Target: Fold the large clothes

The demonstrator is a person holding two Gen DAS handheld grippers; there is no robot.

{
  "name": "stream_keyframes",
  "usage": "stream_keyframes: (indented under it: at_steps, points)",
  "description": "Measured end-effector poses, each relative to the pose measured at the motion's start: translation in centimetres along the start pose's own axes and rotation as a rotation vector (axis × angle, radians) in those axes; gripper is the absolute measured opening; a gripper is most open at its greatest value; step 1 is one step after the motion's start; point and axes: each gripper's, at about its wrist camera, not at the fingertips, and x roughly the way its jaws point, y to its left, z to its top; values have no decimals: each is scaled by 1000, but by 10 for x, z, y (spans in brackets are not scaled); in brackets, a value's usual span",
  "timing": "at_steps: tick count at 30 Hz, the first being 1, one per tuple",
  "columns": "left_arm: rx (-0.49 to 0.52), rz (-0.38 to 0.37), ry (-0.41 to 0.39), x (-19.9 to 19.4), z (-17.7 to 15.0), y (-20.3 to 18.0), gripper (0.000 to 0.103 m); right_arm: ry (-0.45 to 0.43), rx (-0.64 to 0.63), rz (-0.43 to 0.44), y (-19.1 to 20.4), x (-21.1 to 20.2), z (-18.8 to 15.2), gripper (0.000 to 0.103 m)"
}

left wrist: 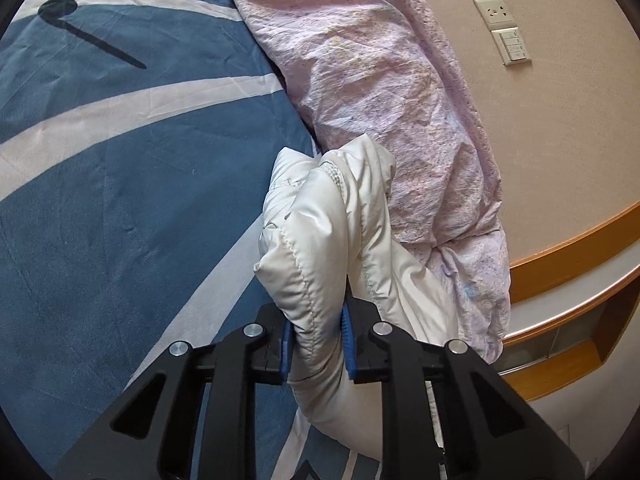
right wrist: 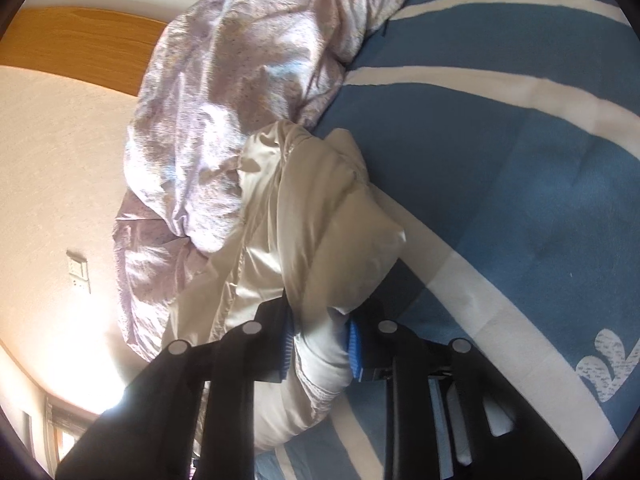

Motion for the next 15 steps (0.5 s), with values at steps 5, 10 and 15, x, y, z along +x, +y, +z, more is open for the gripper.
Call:
stream_keyframes:
  at_steps: [5,10,15]
  points:
    - [31,-41,-29,-26,5,-7,17,-1,-82,44,22,-17,-8,20]
    - [47,-75,-47,-67,7,1,17,32,-140,96,29,-40,-28,20]
    - [49,-69,-57,-109,1,26,17,92,-211,107,23,-64,-63,20]
